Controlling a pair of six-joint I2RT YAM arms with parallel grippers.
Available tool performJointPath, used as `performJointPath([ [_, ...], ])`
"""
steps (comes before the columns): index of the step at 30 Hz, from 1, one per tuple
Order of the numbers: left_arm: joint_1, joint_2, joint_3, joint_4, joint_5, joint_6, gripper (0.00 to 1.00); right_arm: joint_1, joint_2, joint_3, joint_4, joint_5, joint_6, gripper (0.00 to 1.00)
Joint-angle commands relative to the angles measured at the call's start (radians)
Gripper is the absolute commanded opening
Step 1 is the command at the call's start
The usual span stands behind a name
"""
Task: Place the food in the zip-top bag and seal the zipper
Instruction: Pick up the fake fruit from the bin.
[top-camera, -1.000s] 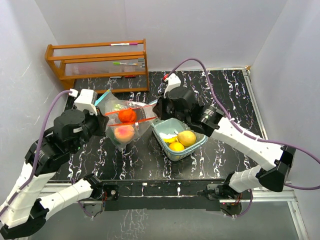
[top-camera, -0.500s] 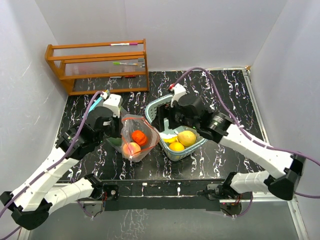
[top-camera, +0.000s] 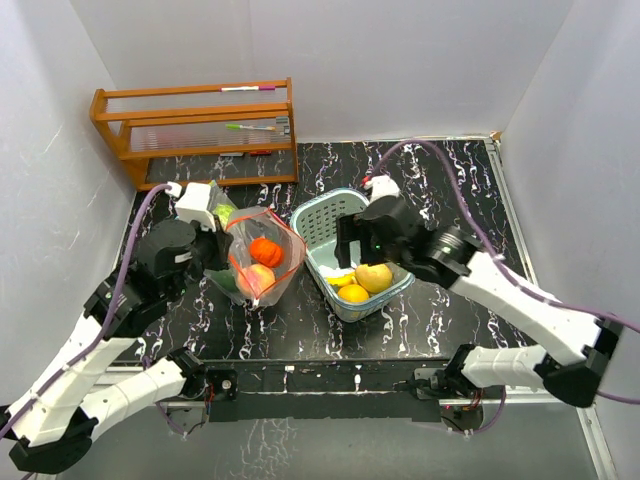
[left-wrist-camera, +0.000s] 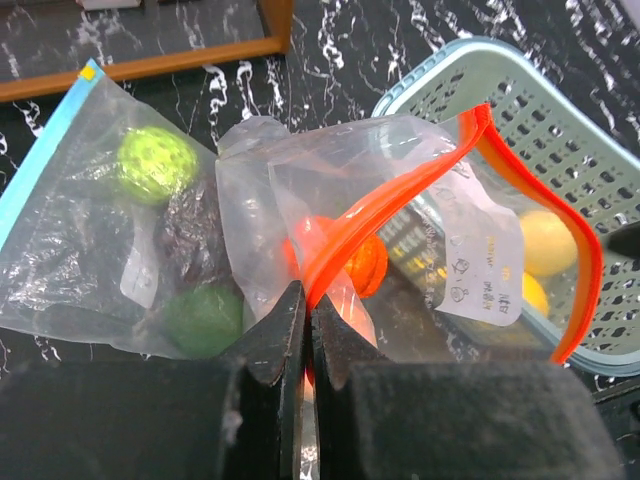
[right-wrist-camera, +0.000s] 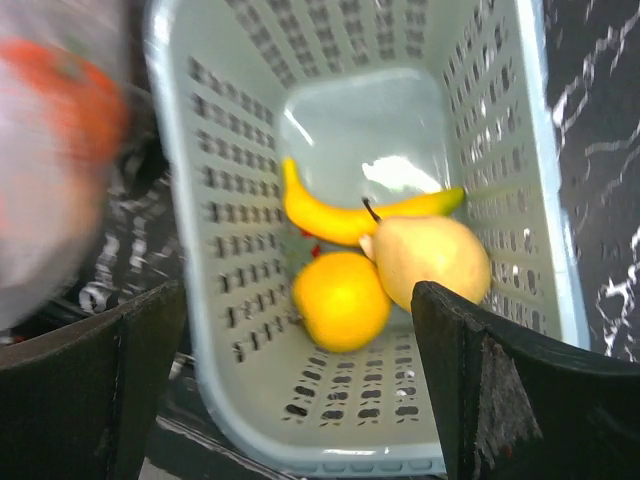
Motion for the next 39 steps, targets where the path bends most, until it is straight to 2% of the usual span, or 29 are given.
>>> performJointPath([
  [1,0.007,-0.032,0.035,0.053,-0.022,-0.001,0.0,-0.002,0.092,-0.014,-0.121,0.051,0.037,0.99],
  [10,0.006,-0.04,0.008,0.071,0.032,0.009,0.0,-0.001,0.253,-0.05,-0.105,0.183,0.099,0.99],
  [17,0.006,-0.045,0.007,0.076,0.046,0.015,0.0,-0.008,0.38,-0.103,-0.107,0.222,0.134,0.99],
  [31,0.006,-0.04,0.003,0.076,0.052,0.013,0.0,-0.051,0.444,-0.211,0.049,0.138,0.081,0.98],
  [33,0.007,-0.038,0.002,0.076,0.052,0.013,0.0,-0.05,0.444,-0.203,0.062,0.132,0.074,0.91],
  [37,0.006,-0.04,0.002,0.074,0.05,0.011,0.0,-0.05,0.426,-0.173,0.077,0.123,0.06,0.63],
  [39,0.006,-0.04,0.0,0.074,0.049,0.01,0.0,-0.05,0.412,-0.158,0.084,0.123,0.056,0.52],
])
